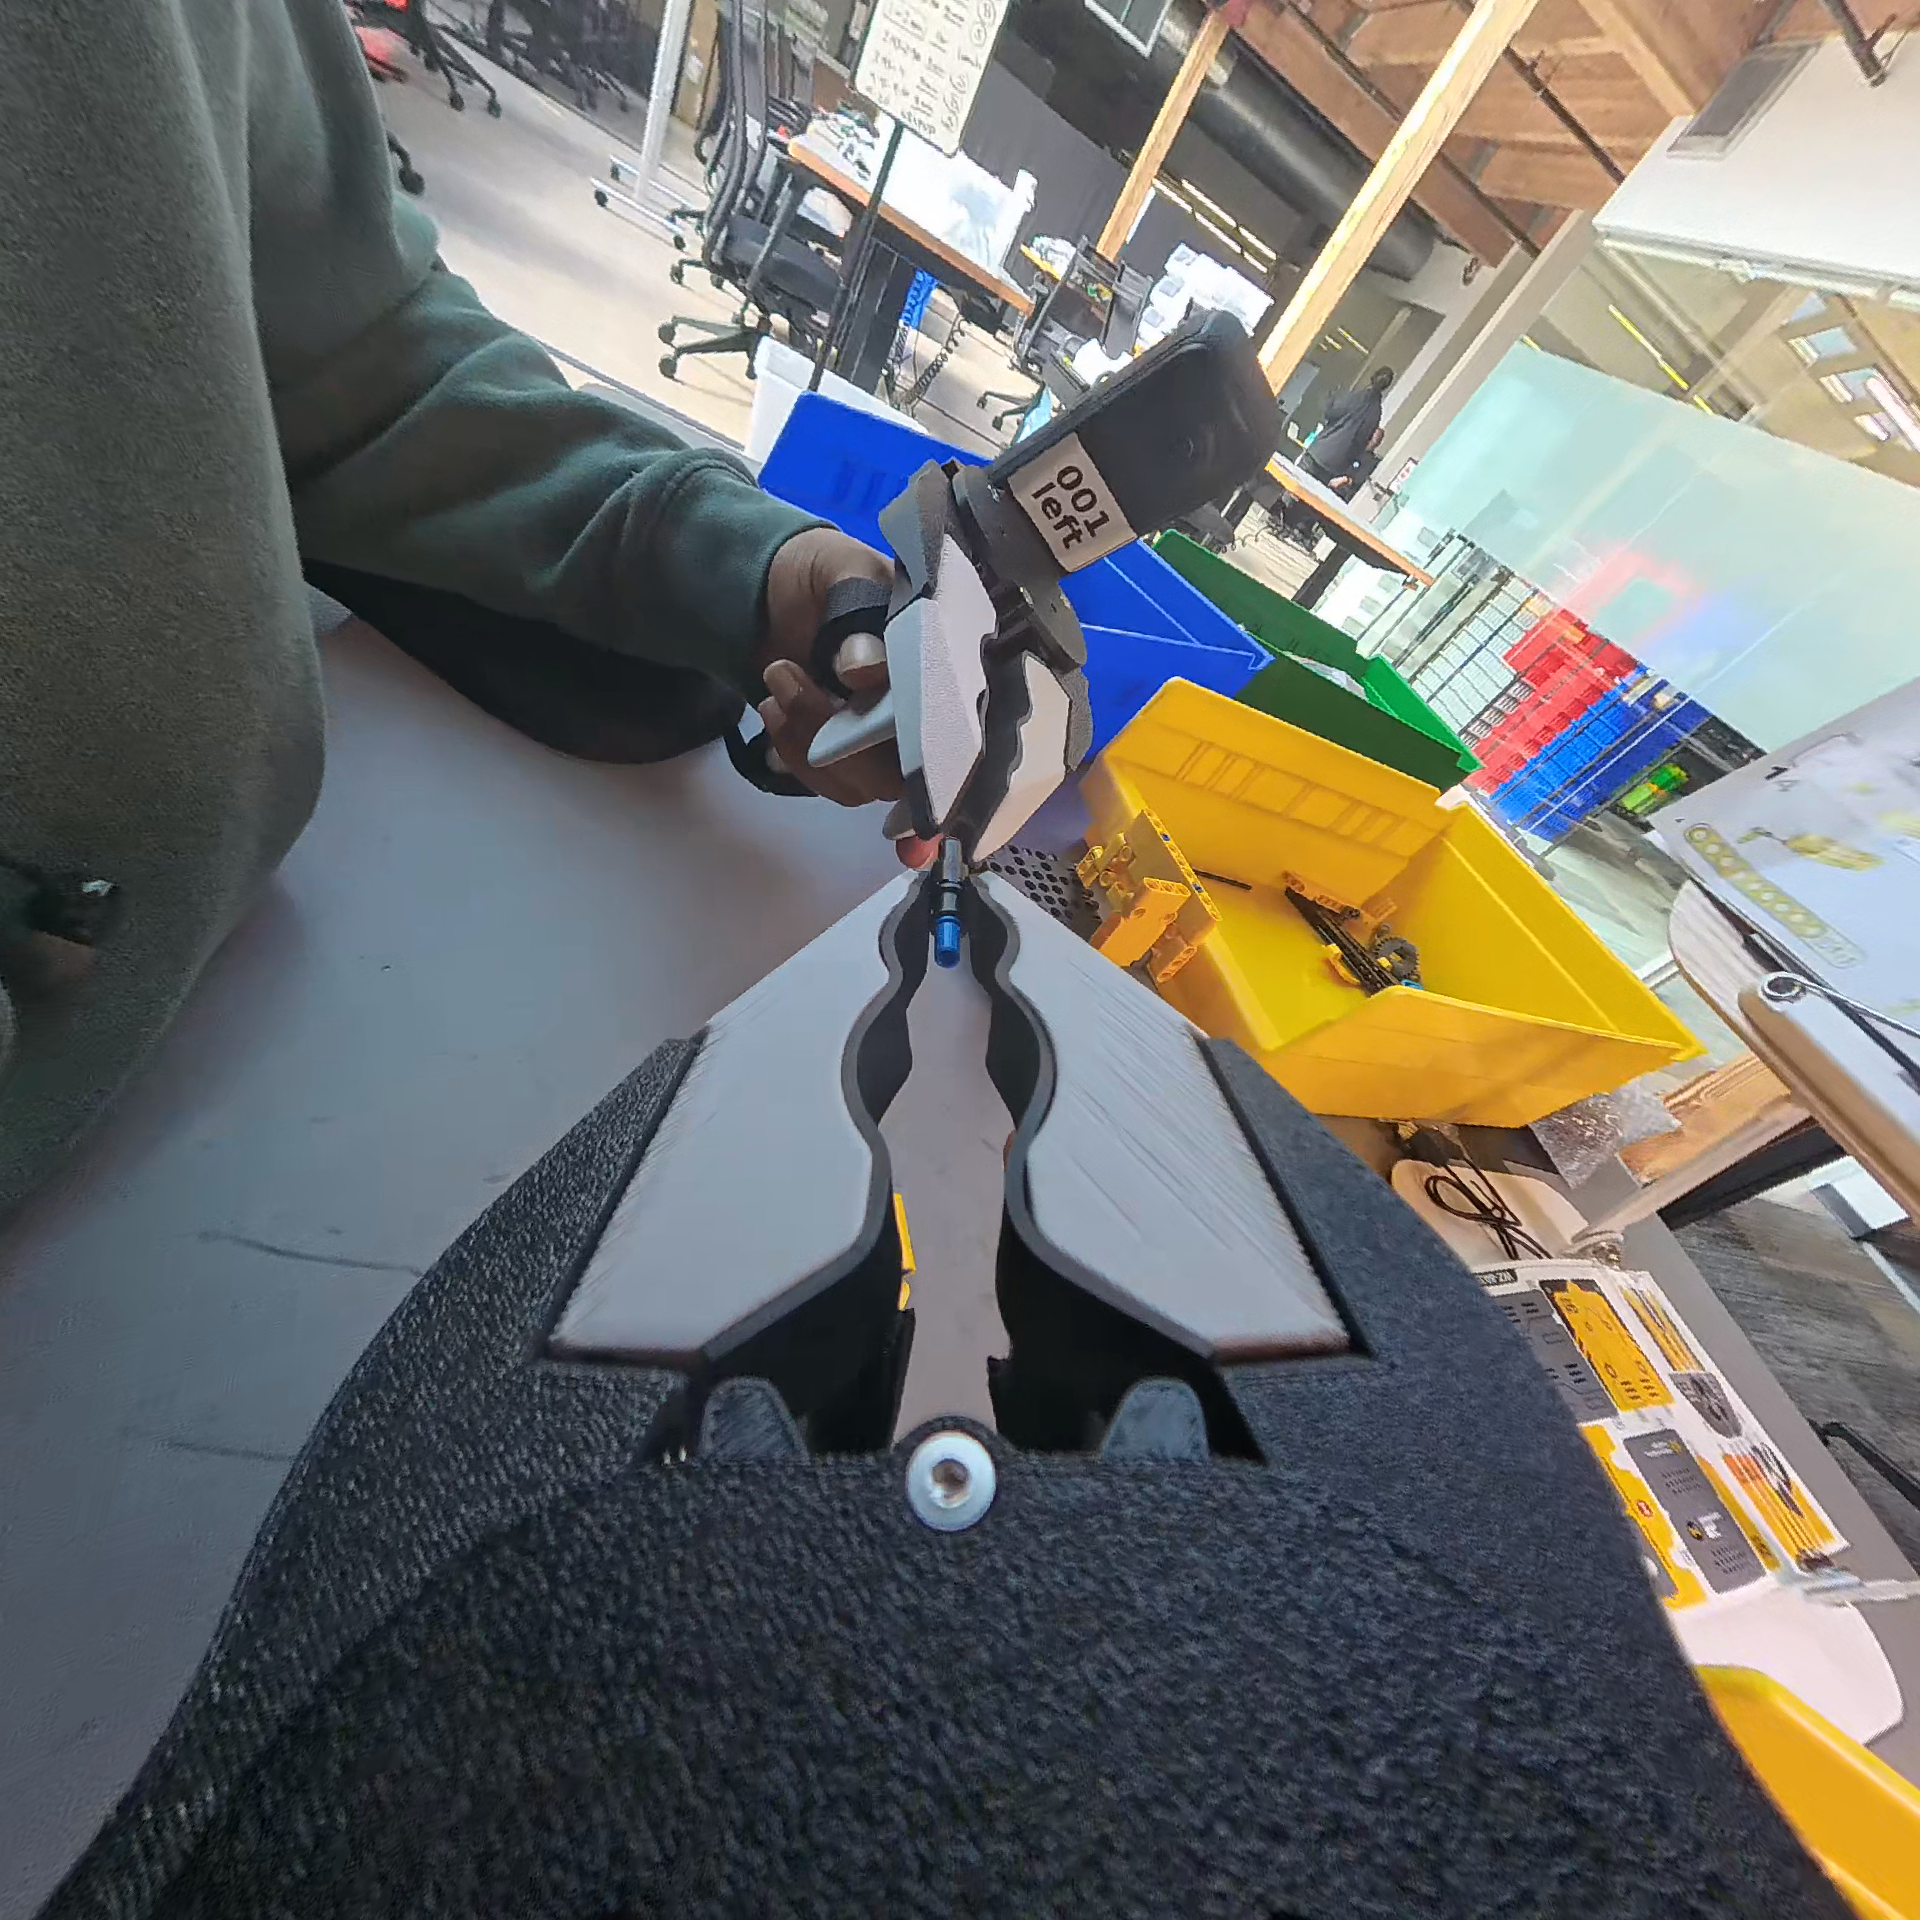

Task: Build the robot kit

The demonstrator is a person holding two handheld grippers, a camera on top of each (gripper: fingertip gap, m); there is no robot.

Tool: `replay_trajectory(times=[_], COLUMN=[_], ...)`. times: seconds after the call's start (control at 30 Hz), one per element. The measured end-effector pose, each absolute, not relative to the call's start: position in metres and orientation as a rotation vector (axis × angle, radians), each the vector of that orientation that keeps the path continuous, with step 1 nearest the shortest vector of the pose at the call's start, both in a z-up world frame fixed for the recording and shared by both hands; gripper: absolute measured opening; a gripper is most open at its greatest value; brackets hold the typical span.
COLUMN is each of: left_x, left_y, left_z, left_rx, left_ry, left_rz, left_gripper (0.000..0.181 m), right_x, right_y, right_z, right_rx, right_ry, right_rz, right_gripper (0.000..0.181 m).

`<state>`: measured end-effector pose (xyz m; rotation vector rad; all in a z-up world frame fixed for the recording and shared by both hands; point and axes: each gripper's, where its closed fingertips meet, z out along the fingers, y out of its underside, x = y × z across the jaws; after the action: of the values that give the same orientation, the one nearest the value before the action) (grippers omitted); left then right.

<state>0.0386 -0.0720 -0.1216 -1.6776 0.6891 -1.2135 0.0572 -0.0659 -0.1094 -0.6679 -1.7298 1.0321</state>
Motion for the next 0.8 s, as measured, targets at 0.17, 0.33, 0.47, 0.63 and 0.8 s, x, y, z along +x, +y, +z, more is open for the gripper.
replay_trajectory(times=[0.17, 0.33, 0.47, 0.63, 0.8], left_x=[0.045, 0.044, 0.036, 0.012, 0.005], left_y=[-0.075, -0.076, -0.071, -0.053, -0.049], left_z=[-0.12, -0.125, -0.133, -0.139, -0.14], left_rx=[-1.654, -1.682, -1.734, -1.791, -1.805], left_ry=[0.72, 0.752, 0.748, 0.647, 0.628], left_rz=[-1.208, -1.171, -1.103, -0.985, -0.934], left_gripper=[0.006, 0.006, 0.006, 0.006, 0.006], right_x=[0.056, 0.053, 0.048, 0.027, 0.008], right_y=[-0.065, -0.068, -0.073, -0.088, -0.102], right_z=[-0.112, -0.122, -0.143, -0.184, -0.211], right_rx=[-0.657, -0.65, -0.666, -0.659, -0.557], right_ry=[-1.731, -1.766, -1.848, -1.988, -2.095], right_rz=[0.997, 0.967, 0.908, 0.737, 0.576], right_gripper=[0.007, 0.007, 0.007, 0.007, 0.007])
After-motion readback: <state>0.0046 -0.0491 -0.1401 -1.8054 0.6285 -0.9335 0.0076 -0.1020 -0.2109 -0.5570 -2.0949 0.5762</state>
